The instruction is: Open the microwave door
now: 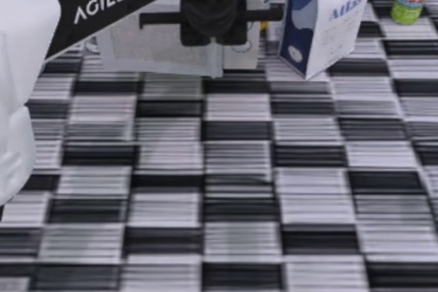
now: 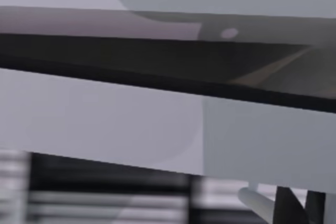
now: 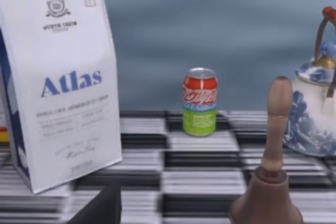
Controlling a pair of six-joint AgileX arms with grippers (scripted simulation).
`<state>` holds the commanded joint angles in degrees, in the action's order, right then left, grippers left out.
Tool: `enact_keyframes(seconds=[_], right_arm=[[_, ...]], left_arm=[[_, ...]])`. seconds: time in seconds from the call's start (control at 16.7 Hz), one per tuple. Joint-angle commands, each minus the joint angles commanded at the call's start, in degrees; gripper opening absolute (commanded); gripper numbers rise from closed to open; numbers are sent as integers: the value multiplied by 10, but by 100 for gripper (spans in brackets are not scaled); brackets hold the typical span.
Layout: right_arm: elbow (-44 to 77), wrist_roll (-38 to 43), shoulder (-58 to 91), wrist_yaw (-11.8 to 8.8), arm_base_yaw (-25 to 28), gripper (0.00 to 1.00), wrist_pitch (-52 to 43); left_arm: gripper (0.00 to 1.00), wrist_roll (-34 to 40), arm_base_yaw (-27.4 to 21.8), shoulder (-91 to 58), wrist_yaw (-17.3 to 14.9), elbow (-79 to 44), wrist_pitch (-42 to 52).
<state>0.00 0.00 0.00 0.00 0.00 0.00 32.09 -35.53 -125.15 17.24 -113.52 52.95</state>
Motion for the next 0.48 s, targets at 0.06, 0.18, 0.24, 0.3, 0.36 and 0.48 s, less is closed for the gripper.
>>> enact_keyframes(seconds=[0.06, 0.18, 0.24, 0.3, 0.36, 0.48], right_arm=[[0, 0, 0, 0, 0, 100, 0], [0, 0, 0, 0, 0, 100, 0], [0, 0, 0, 0, 0, 100, 0], [0, 0, 0, 0, 0, 100, 0], [0, 0, 0, 0, 0, 100, 0], [0, 0, 0, 0, 0, 100, 0]], left_arm=[[0, 0, 0, 0, 0, 0, 0], [0, 0, 0, 0, 0, 0, 0], [0, 0, 0, 0, 0, 0, 0], [0, 0, 0, 0, 0, 0, 0], [0, 0, 0, 0, 0, 0, 0], [0, 1, -3, -2, -3, 3, -2]])
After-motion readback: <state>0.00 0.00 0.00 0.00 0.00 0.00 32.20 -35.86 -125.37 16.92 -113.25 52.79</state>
